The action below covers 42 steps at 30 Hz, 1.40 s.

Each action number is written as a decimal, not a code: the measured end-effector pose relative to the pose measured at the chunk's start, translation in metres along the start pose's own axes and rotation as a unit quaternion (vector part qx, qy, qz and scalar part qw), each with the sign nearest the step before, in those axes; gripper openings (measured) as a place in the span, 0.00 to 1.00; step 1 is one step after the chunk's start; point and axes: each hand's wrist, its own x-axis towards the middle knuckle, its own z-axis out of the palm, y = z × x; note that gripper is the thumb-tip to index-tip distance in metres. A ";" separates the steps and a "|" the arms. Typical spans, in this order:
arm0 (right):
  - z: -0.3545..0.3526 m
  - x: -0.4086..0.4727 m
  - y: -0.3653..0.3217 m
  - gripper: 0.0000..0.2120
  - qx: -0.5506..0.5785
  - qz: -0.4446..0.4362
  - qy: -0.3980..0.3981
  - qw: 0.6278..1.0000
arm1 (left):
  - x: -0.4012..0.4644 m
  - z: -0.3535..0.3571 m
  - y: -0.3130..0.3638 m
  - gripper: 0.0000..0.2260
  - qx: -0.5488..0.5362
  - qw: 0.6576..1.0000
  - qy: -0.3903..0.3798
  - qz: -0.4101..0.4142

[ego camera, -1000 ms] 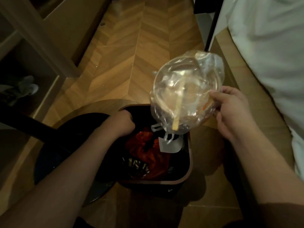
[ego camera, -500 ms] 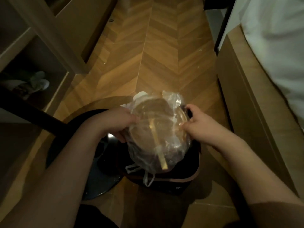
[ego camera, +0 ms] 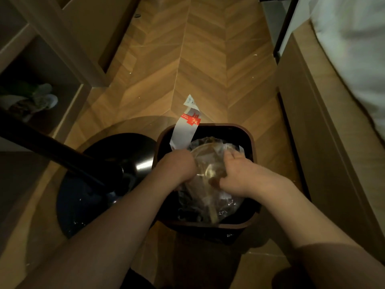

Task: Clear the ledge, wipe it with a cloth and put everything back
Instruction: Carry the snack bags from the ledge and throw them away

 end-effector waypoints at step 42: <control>0.018 0.019 -0.001 0.35 -0.105 0.021 -0.024 0.994 | 0.034 -0.002 -0.035 0.14 -0.094 0.898 0.383 0.195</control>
